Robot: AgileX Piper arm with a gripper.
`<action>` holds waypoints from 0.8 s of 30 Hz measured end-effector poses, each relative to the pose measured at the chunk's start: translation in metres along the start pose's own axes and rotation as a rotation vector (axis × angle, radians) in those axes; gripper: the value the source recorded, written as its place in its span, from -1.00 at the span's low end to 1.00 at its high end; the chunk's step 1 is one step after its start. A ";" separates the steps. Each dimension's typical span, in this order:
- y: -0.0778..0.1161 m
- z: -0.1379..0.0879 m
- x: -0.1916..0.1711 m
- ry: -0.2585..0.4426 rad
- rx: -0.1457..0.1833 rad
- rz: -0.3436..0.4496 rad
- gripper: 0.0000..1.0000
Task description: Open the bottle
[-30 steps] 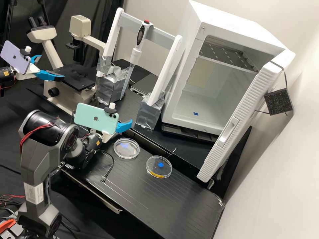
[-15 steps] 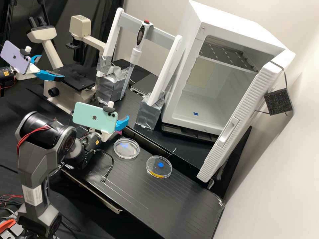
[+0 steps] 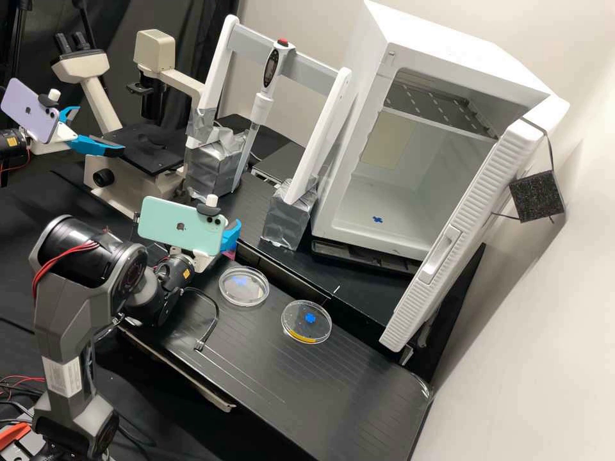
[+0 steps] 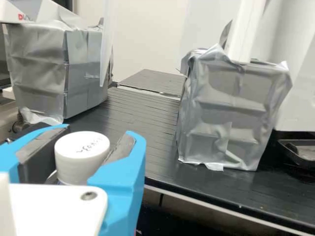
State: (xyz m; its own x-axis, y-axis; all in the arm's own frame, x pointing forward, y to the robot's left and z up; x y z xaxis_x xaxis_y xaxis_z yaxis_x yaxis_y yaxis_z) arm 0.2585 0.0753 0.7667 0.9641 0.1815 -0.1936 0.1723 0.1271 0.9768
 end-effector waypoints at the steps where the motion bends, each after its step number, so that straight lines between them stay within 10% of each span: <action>1: 0.000 0.000 0.000 0.004 -0.003 -0.003 -1.00; 24: 0.003 0.000 -0.001 0.025 0.020 -0.009 -1.00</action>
State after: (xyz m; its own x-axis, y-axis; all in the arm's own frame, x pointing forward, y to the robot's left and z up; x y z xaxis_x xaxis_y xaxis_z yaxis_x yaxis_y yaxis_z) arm 0.2582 0.0756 0.7698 0.9573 0.2045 -0.2044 0.1851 0.1097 0.9766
